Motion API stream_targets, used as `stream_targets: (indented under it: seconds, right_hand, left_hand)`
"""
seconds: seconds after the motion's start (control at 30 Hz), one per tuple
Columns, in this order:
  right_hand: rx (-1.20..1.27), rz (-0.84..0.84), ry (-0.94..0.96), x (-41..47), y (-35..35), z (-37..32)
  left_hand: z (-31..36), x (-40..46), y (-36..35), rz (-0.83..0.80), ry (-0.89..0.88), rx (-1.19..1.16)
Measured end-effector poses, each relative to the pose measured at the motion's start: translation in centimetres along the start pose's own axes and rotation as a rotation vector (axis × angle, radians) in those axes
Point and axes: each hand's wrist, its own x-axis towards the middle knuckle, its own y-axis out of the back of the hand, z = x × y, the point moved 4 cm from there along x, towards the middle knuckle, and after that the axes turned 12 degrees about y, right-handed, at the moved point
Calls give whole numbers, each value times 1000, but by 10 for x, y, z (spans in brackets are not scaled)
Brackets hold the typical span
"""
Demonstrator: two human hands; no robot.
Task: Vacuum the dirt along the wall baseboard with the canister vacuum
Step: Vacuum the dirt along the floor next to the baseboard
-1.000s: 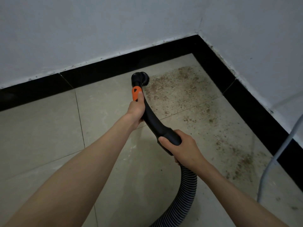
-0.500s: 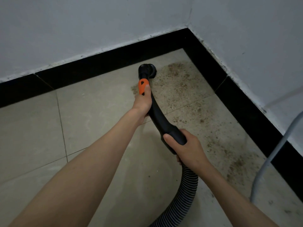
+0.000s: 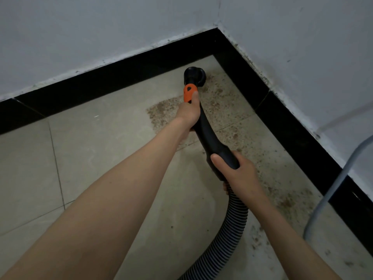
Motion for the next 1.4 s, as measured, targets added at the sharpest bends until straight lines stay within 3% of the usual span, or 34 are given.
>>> stream_targets:
  seconds: [0.9,1.4]
  right_hand:
    - [-26,82,15,71,16,-9]
    - [-24,97,21,30,10,-19]
  left_hand:
    - [67,45,-32,83,-77,41]
    - [49,24,-29,-50,16,33]
